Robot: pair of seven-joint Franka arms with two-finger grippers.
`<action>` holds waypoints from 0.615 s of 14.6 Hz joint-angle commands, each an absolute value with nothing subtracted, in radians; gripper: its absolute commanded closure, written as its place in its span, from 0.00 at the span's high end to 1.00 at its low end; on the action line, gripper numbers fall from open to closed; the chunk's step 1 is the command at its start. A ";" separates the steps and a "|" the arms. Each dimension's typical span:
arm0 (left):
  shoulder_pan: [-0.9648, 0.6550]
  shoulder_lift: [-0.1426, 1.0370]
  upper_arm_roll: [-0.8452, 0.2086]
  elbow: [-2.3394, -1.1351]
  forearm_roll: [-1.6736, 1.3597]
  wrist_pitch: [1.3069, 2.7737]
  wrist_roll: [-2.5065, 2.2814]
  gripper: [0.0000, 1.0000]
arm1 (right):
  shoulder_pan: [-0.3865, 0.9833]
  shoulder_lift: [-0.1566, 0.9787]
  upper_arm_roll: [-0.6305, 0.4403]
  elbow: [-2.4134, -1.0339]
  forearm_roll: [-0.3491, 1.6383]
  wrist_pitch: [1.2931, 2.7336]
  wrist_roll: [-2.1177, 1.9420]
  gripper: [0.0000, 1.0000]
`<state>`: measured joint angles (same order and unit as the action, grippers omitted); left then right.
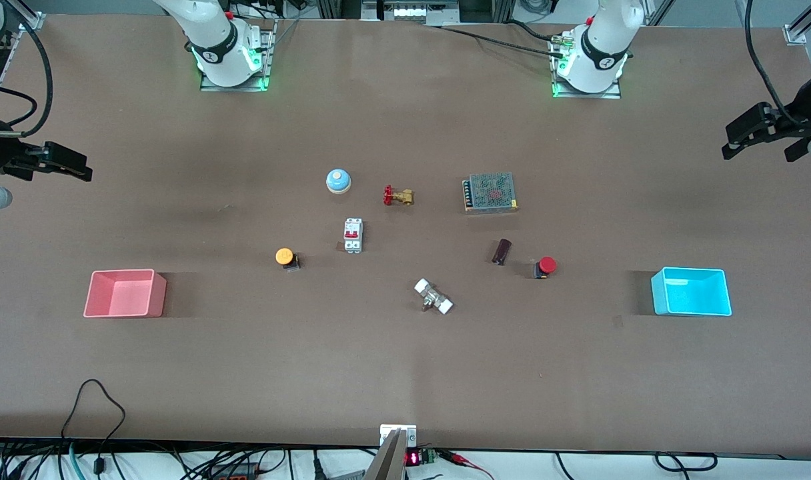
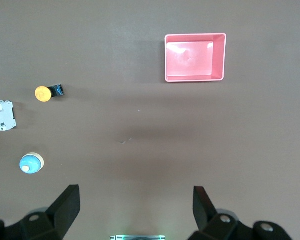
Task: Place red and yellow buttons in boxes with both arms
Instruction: 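Move the right gripper toward the yellow button while the left gripper reaches the red button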
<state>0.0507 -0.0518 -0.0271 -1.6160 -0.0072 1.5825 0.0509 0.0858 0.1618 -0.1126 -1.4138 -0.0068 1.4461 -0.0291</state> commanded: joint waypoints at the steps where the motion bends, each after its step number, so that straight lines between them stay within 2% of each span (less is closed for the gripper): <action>1: 0.049 -0.028 -0.032 -1.598 -0.023 1.563 0.052 1.00 | 0.084 0.120 -0.107 -1.463 -0.018 1.439 -0.023 1.00; 6: 0.038 0.031 -0.040 -1.606 -0.029 1.607 0.049 1.00 | 0.093 0.129 -0.106 -1.486 -0.018 1.473 -0.021 1.00; 9: 0.037 0.073 -0.057 -1.632 -0.047 1.666 -0.006 1.00 | 0.126 0.164 -0.104 -1.567 -0.018 1.576 -0.020 1.00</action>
